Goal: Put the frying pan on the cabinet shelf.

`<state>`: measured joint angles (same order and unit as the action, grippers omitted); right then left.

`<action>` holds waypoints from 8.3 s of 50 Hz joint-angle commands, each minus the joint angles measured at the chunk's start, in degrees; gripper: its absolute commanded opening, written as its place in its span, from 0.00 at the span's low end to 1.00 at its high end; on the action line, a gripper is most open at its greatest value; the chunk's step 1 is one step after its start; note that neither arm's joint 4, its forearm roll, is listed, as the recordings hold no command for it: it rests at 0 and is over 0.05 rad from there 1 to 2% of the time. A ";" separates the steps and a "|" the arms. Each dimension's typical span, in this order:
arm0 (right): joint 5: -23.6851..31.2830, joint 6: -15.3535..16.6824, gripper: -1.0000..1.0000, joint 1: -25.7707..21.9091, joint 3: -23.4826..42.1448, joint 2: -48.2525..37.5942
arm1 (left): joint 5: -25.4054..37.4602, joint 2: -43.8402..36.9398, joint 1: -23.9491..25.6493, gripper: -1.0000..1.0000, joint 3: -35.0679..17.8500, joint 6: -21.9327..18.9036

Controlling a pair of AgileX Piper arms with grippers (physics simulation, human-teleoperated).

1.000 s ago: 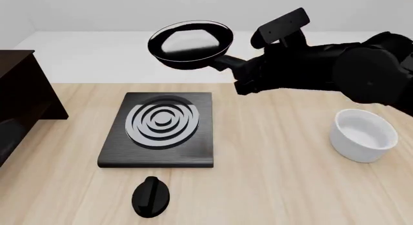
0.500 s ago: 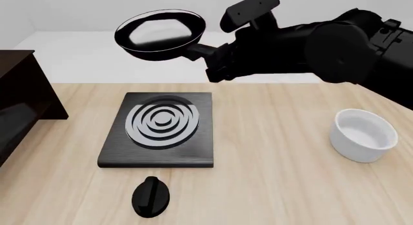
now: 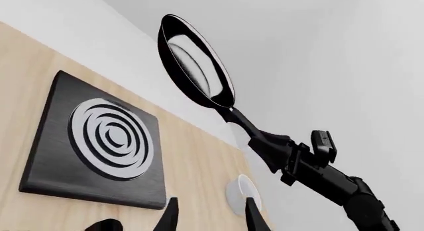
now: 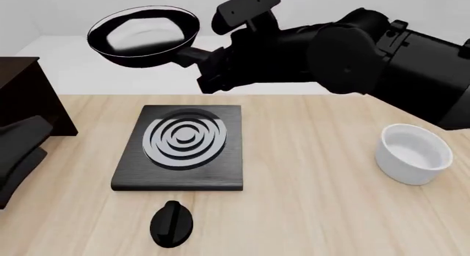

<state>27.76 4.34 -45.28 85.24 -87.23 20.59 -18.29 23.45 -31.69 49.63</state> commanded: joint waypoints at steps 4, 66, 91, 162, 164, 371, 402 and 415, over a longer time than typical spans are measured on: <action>-2.27 -0.62 0.00 -2.91 2.80 -1.70 | 0.71 0.35 2.16 1.00 -1.49 1.27; -8.04 -1.34 0.00 -9.49 -0.44 -0.82 | -12.40 -10.16 8.47 1.00 -0.53 12.45; -9.85 -2.16 0.00 -12.13 -1.40 -1.15 | -13.12 -9.79 7.98 1.00 -0.72 13.24; -11.02 -3.75 0.00 -13.15 -3.12 0.45 | -24.24 -22.90 3.53 1.00 0.45 15.88; -11.14 -4.13 0.00 -13.41 -3.16 0.46 | -24.67 -23.39 3.49 1.00 0.32 15.95; 9.04 -7.96 1.00 16.74 -32.35 58.19 | -34.49 -39.72 -26.22 0.00 -9.97 20.48; 10.14 -8.47 1.00 17.58 -35.22 59.64 | -37.99 -42.62 -33.14 0.00 -8.23 20.37; 9.90 -8.71 1.00 17.56 -35.77 59.59 | -40.56 -44.22 -35.40 0.00 -6.62 21.31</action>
<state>37.65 -4.30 -27.82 49.83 -27.67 -16.99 -61.71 -10.08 -38.56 70.63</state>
